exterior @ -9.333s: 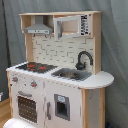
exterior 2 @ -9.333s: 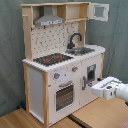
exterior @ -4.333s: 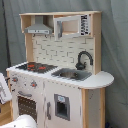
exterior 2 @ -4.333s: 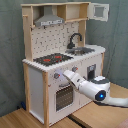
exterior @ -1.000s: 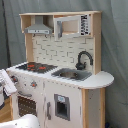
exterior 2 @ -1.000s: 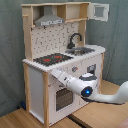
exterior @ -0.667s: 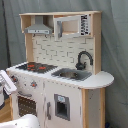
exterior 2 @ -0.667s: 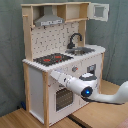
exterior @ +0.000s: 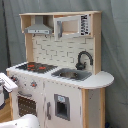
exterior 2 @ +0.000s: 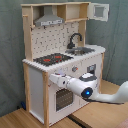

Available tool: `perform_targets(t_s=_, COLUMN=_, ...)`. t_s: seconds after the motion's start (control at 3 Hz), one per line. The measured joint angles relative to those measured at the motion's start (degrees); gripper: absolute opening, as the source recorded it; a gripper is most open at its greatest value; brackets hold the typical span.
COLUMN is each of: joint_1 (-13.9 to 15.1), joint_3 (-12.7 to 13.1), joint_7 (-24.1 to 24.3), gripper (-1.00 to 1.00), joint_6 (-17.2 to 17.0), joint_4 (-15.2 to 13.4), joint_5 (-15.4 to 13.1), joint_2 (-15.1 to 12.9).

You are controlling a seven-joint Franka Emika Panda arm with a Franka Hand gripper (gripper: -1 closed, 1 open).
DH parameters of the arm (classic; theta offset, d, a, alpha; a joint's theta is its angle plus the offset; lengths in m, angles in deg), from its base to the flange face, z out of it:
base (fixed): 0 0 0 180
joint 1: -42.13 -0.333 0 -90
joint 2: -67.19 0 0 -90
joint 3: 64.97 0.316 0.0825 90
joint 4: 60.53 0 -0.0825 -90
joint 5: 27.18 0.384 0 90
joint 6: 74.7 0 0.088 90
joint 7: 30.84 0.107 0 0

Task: Play with the kitchen

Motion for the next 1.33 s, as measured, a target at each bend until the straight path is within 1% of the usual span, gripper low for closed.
perform_targets(t_s=0.67, joint_1=0.01, joint_3=0.00, joint_7=-13.03, gripper=-1.00, joint_6=0.16, joint_4=0.01, joint_5=-2.78, joint_2=0.00)
perform_targets(t_s=1.0, joint_1=0.02, joint_3=0.00, joint_7=-18.99, gripper=-1.00, joint_6=0.26, joint_4=0.01, joint_5=-3.80, joint_2=0.00)
perform_targets(t_s=1.33, joint_1=0.02, joint_3=0.00, joint_7=-25.22, gripper=-1.00, joint_6=0.35, joint_4=0.01, joint_5=-4.24, joint_2=0.00)
